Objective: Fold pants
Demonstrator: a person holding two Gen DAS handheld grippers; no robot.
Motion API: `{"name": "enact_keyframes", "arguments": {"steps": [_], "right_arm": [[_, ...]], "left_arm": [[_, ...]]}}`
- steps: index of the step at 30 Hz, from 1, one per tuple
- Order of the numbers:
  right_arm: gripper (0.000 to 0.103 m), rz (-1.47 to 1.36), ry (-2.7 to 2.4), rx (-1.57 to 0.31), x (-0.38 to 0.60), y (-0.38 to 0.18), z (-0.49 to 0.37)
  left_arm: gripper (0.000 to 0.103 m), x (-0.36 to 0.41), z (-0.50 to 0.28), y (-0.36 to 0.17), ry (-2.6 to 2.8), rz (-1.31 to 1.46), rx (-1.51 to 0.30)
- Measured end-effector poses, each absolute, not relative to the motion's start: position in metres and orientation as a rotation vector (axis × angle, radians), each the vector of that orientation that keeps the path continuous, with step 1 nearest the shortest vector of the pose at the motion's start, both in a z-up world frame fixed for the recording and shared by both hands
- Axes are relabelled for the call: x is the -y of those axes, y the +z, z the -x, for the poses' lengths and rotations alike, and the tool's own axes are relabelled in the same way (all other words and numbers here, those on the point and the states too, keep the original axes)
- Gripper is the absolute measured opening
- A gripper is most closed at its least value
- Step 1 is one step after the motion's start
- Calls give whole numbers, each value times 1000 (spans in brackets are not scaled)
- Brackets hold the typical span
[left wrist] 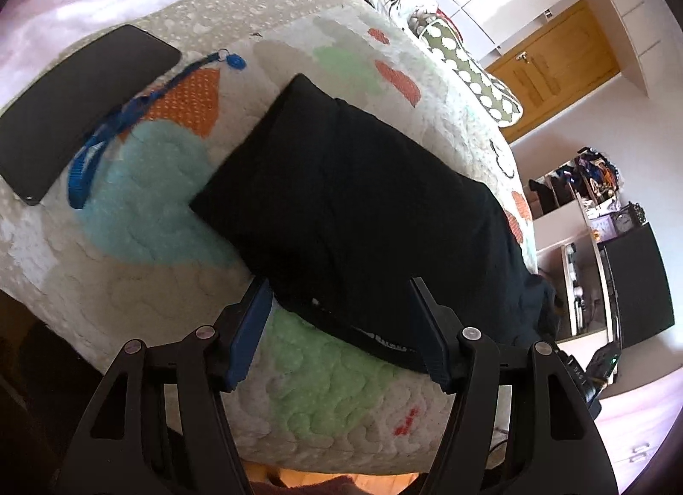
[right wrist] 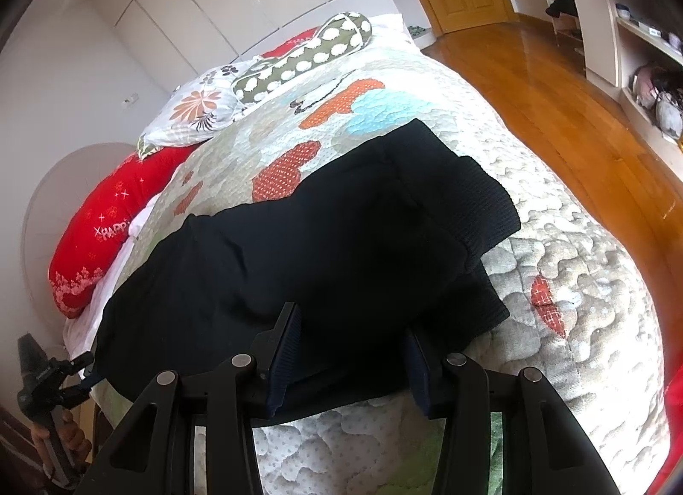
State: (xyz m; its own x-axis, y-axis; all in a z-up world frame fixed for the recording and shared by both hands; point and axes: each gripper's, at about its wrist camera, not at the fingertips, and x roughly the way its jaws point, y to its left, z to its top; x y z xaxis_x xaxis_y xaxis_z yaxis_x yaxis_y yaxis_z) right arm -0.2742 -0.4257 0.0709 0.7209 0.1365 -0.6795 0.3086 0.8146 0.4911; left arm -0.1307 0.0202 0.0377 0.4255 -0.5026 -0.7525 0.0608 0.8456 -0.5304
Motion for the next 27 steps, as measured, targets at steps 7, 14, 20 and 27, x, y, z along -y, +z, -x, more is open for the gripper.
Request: {"name": "enact_keyframes", "arguments": {"steps": [7, 14, 20, 27], "right_arm": [[44, -636, -98, -777, 427, 71, 273], [44, -630, -95, -777, 427, 70, 272], [44, -631, -92, -772, 427, 69, 272], [45, -630, -91, -772, 427, 69, 271]], "left_arm": [[64, -10, 121, 46, -390, 478, -1064], [64, -20, 125, 50, -400, 515, -1090], [64, -13, 115, 49, -401, 530, -1106], [64, -10, 113, 68, -455, 531, -1059]]}}
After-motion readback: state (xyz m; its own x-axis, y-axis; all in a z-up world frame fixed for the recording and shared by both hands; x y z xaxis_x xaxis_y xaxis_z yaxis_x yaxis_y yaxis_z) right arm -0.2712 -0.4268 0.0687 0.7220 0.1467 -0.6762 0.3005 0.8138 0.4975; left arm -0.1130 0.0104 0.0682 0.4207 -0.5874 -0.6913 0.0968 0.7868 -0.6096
